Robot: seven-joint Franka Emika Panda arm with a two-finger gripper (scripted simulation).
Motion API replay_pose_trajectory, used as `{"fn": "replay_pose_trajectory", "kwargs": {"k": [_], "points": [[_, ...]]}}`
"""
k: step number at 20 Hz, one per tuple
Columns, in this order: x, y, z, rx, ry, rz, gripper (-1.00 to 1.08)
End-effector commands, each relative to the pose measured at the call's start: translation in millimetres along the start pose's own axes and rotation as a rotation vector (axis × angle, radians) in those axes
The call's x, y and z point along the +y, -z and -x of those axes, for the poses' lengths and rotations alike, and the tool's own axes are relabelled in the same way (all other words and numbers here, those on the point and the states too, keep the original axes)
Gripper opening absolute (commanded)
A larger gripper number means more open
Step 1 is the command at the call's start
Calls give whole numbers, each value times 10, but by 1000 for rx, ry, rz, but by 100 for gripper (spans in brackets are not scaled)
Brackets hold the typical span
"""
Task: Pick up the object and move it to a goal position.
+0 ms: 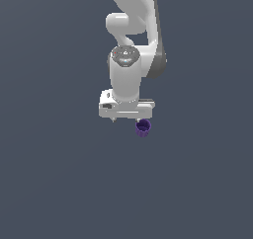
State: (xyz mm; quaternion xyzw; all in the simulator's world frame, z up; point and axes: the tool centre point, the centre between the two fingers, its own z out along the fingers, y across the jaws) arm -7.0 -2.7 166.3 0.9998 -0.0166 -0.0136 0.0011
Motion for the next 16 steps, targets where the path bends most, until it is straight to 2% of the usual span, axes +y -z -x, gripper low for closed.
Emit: {"fn": "replay_pose_trajectory", "kwargs": {"k": [1, 10, 16], "points": [[0, 0, 0, 0, 0, 0, 28], [72, -30, -9, 2, -13, -10, 28], [37, -56, -12, -8, 23, -6, 28]]}}
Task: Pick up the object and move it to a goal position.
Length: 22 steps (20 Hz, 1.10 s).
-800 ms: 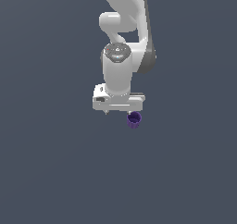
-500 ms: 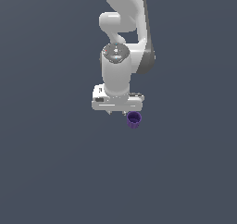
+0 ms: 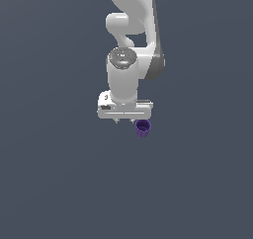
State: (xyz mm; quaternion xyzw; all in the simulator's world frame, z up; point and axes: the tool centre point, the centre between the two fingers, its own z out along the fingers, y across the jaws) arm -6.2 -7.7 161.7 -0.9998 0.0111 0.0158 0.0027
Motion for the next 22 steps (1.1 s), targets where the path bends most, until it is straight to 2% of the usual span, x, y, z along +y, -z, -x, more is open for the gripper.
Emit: {"fn": "replay_pose_trajectory", "kwargs": {"k": [1, 10, 22], "points": [[-23, -19, -2, -7, 24, 2, 28], [-188, -158, -14, -63, 212, 15, 28], [-526, -456, -10, -191, 619, 20, 28]]}}
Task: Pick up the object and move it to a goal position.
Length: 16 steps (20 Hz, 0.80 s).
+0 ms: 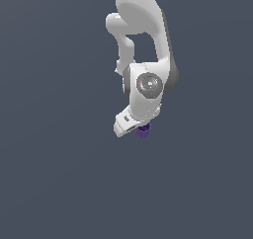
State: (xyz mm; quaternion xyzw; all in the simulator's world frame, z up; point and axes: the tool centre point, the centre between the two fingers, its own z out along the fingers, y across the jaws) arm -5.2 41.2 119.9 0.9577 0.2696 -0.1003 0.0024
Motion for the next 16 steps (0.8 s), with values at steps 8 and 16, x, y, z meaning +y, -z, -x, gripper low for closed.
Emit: {"fn": "replay_pose_trajectory", "kwargs": {"k": [8, 16], "points": [[-157, -155, -112, -71, 237, -10, 28], [-203, -201, -142, -91, 308, -15, 28]]}}
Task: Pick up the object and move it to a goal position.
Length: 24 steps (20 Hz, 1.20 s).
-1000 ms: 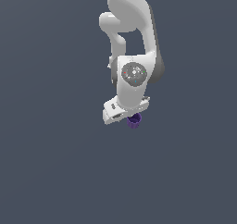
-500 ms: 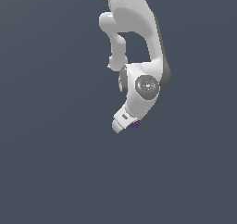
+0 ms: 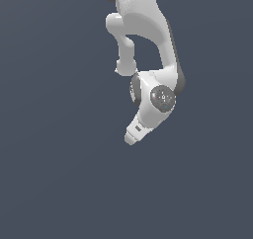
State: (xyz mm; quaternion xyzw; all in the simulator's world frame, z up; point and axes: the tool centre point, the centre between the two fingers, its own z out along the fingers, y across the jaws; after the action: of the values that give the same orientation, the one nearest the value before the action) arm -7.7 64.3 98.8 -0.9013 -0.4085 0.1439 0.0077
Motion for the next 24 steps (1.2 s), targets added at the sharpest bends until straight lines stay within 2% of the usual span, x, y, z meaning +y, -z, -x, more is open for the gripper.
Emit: {"fn": "replay_pose_trajectory", "kwargs": {"k": [1, 15, 16, 24], "points": [[-2, -4, -5, -2, 9, 0, 28], [-8, -302, 3, -2, 9, -1, 28], [-8, -302, 3, -2, 9, -1, -100], [-8, -302, 3, -2, 9, -1, -100]]}}
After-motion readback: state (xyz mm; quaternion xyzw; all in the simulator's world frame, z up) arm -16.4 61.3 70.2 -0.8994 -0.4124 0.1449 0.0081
